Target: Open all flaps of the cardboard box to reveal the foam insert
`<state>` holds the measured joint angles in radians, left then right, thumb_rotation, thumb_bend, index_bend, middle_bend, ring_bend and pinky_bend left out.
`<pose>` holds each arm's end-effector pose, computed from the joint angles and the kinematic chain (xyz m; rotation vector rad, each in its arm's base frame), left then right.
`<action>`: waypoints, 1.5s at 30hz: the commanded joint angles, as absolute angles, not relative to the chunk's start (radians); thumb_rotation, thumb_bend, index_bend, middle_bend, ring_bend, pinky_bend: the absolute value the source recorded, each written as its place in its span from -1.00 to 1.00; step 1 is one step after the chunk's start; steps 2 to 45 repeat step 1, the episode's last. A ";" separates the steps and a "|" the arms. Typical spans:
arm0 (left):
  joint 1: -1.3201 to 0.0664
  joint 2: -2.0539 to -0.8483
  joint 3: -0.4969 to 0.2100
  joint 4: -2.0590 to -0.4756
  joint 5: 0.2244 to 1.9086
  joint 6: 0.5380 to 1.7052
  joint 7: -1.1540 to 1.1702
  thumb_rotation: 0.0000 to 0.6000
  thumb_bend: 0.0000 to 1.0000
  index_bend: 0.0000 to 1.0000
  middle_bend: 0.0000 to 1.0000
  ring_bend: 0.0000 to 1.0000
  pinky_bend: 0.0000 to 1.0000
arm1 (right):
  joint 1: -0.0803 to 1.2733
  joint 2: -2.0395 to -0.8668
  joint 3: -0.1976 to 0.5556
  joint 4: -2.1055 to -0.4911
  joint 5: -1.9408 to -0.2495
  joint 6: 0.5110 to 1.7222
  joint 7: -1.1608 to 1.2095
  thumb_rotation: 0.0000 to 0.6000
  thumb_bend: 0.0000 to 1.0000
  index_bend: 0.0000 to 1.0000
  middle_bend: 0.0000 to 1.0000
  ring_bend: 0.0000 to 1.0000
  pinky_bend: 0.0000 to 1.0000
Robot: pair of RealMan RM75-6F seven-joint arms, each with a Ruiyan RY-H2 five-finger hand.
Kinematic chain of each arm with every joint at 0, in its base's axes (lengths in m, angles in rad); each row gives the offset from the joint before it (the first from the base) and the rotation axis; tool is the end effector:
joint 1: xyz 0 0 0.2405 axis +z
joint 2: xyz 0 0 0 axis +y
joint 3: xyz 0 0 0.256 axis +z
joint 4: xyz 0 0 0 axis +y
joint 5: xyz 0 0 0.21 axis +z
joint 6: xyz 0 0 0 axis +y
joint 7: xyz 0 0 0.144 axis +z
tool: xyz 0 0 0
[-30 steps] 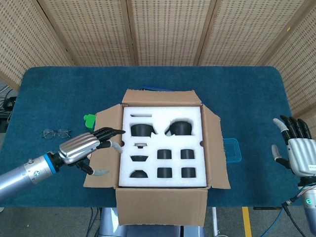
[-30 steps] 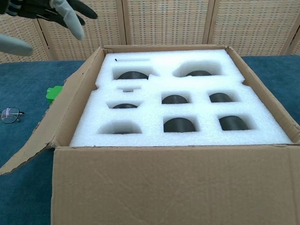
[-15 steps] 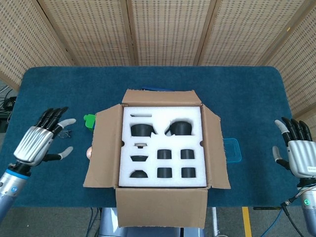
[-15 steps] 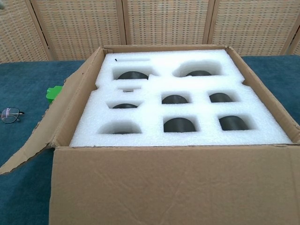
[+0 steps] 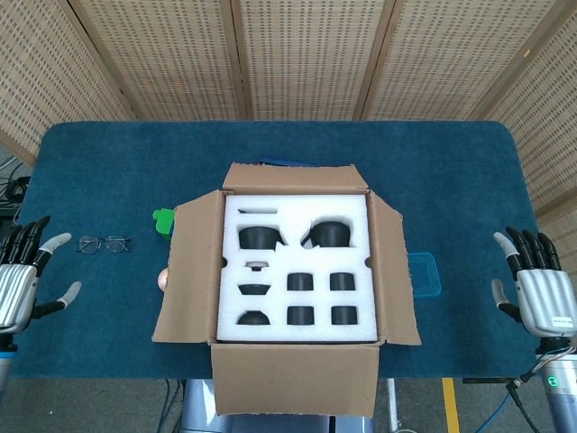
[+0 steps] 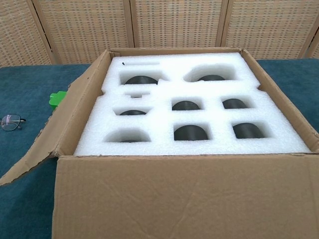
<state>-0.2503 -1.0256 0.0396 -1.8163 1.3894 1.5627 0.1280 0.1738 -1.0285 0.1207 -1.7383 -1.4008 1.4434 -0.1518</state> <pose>-0.2663 0.2055 0.1745 -1.4011 -0.8470 -0.9329 -0.2820 -0.2194 0.1850 1.3828 -0.7873 0.8692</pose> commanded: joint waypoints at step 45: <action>-0.226 -1.033 0.043 -1.799 1.379 1.563 0.112 0.69 -0.40 -0.62 -1.00 -1.00 -1.00 | 0.169 -1.033 0.117 -1.740 -1.398 1.444 -0.158 1.00 0.02 -0.80 -0.85 -1.00 -0.93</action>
